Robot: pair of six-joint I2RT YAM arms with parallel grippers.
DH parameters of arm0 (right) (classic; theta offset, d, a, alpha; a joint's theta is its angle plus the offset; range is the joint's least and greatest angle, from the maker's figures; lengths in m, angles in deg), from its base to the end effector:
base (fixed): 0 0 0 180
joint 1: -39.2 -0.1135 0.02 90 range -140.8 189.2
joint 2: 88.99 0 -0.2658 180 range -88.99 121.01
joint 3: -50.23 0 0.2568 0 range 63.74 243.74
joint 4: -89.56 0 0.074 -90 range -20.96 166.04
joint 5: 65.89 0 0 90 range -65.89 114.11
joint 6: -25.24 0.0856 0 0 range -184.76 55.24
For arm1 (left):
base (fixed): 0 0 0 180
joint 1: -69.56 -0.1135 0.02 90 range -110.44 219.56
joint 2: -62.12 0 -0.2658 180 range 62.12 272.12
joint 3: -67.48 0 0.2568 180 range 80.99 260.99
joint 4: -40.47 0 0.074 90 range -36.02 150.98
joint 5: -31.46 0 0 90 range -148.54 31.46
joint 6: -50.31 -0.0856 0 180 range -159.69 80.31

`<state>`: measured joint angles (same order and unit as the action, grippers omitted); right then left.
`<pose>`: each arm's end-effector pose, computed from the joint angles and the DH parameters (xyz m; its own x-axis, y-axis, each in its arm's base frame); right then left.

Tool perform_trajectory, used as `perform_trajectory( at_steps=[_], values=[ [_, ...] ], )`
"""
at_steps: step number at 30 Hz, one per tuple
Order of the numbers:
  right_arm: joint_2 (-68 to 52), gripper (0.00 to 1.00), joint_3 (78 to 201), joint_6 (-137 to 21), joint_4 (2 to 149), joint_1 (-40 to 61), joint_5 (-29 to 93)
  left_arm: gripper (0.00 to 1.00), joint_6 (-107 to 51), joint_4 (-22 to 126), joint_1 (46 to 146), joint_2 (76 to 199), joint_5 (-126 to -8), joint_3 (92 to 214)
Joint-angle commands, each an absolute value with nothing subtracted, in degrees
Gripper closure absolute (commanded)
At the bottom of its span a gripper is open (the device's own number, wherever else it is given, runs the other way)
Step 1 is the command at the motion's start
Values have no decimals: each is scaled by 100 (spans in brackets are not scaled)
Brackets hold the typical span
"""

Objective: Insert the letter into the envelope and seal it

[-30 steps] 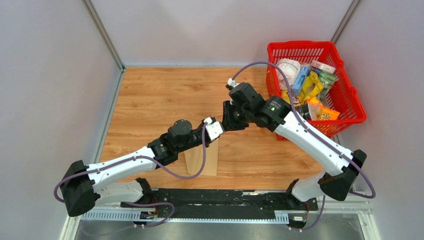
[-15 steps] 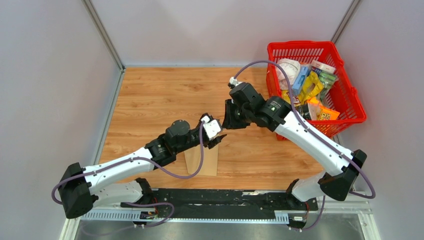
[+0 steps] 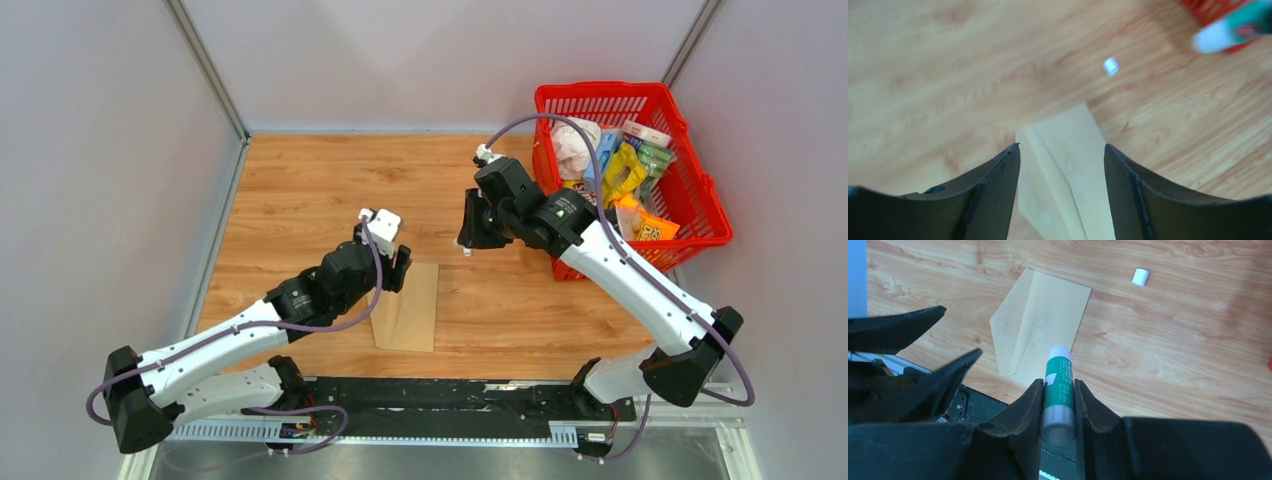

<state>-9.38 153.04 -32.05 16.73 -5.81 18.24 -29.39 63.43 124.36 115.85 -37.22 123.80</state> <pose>0.2262 0.2139 0.3549 -0.8081 -0.0480 -0.5871 -0.2615 0.9223 0.2845 0.1773 -0.1973 0.2859 -0.2984 0.1340 -0.9450 0.5198 0.8532 -0.0431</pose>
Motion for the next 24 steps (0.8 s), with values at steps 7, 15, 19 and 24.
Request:
perform_trajectory(
  at_steps=[7,15,19,24],
  values=[
    [-629,100,14952,-3347,2023,-580,2779,26,126,8659,10569,11476,-4455,12081],
    [-304,100,14908,-3435,1997,-711,2745,25,118,8263,10392,11819,-5450,11659],
    [-172,100,14891,-3444,2023,-852,2560,27,56,8088,10383,12074,-5608,11510],
    [22,100,14926,-3479,2041,-984,2411,30,65,7570,10357,12574,-5643,11281]
  ],
)
